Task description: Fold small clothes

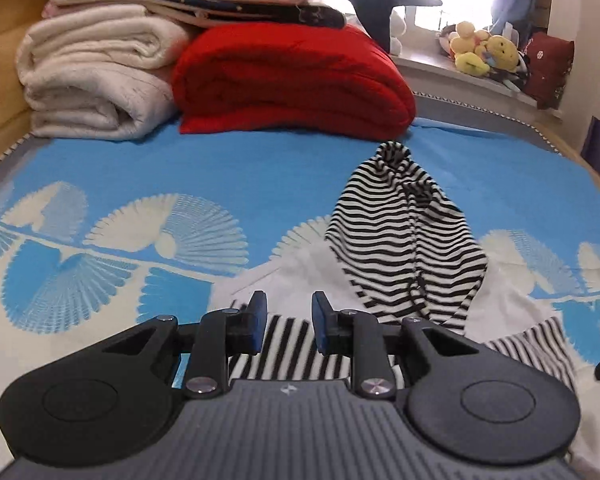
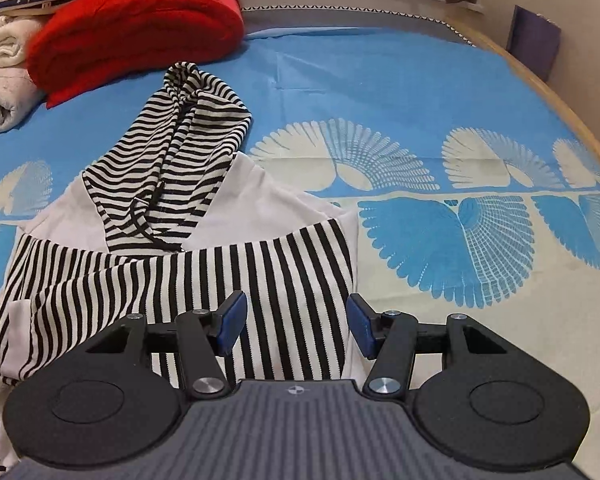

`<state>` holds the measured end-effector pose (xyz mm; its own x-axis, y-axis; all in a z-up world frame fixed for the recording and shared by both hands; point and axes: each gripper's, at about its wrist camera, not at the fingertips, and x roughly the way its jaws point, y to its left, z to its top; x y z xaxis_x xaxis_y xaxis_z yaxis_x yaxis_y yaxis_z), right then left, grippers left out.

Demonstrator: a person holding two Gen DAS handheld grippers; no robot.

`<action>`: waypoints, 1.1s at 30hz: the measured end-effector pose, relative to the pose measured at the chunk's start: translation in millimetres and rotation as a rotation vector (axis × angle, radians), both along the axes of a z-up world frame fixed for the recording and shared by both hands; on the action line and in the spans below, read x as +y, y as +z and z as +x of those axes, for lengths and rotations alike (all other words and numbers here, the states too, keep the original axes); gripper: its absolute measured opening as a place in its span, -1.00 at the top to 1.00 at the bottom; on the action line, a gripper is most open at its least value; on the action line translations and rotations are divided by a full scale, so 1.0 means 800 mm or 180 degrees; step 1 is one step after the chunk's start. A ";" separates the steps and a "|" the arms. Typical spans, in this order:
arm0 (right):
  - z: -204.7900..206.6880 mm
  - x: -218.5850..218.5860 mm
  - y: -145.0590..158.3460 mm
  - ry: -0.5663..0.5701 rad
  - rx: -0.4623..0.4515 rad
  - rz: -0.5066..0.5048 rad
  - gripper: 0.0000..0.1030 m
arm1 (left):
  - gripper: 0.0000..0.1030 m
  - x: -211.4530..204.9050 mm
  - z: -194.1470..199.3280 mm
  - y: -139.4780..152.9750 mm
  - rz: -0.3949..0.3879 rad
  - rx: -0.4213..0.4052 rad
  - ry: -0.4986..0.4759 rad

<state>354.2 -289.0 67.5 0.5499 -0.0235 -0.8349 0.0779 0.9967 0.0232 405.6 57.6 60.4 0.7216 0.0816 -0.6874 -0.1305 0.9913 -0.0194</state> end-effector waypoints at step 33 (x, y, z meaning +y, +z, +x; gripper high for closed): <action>0.034 -0.008 -0.043 -0.0056 0.0284 -0.0079 -0.11 | 0.98 -0.068 0.516 -0.177 -0.0369 0.0508 -0.0456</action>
